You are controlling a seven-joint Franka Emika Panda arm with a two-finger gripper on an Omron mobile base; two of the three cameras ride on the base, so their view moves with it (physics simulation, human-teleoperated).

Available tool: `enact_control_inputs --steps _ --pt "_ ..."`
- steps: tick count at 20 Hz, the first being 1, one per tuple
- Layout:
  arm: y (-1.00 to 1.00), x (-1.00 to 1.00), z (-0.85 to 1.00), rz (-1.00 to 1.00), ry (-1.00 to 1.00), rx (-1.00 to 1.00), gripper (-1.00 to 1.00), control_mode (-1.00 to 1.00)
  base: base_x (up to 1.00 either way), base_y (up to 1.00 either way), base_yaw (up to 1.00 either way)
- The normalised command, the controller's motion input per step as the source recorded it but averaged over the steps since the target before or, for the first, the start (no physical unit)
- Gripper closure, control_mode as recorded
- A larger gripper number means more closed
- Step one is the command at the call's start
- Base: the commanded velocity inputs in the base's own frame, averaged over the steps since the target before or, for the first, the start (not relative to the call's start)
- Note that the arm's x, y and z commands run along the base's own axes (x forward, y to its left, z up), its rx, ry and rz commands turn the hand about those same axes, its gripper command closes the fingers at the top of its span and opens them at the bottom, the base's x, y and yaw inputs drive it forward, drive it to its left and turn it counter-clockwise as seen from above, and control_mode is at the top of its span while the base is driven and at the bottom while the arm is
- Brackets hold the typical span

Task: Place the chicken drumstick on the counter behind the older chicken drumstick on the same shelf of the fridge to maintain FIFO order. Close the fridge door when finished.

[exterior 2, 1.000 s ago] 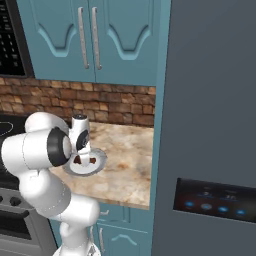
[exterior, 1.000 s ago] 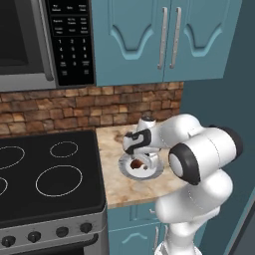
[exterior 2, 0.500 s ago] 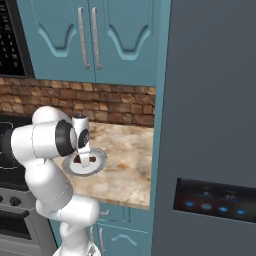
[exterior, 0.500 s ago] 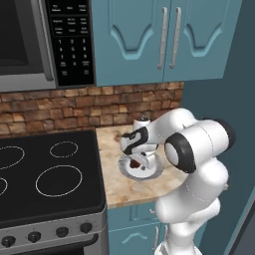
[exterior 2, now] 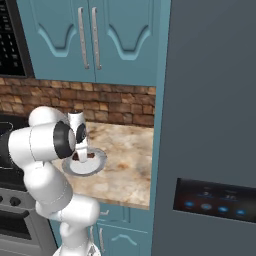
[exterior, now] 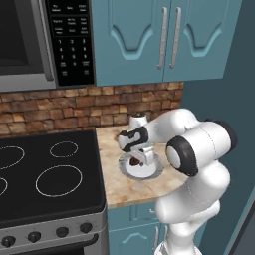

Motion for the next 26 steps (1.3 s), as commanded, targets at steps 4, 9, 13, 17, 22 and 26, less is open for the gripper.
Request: enact_control_inputs --steps 4,9,13,17,22,26 --pt "-0.07 -0.98 0.95 0.0 -0.26 0.0 1.0 -1.0 0.0 0.0 0.0" --pt "-0.08 -1.0 1.0 0.0 -0.19 0.0 1.0 -1.0 0.0 0.0 0.0" --pt "-0.11 -1.0 1.0 0.0 -0.19 0.0 1.0 -1.0 0.0 0.0 0.0" --pt "-0.21 -1.0 1.0 0.0 -0.15 0.0 1.0 -1.0 0.0 0.0 0.0" --pt "-0.47 -0.9 0.87 0.0 -0.13 0.0 1.0 -1.0 0.0 0.0 0.0" --pt "-0.5 -0.5 0.43 0.0 -0.05 0.0 1.0 -1.0 0.0 0.0 0.0"
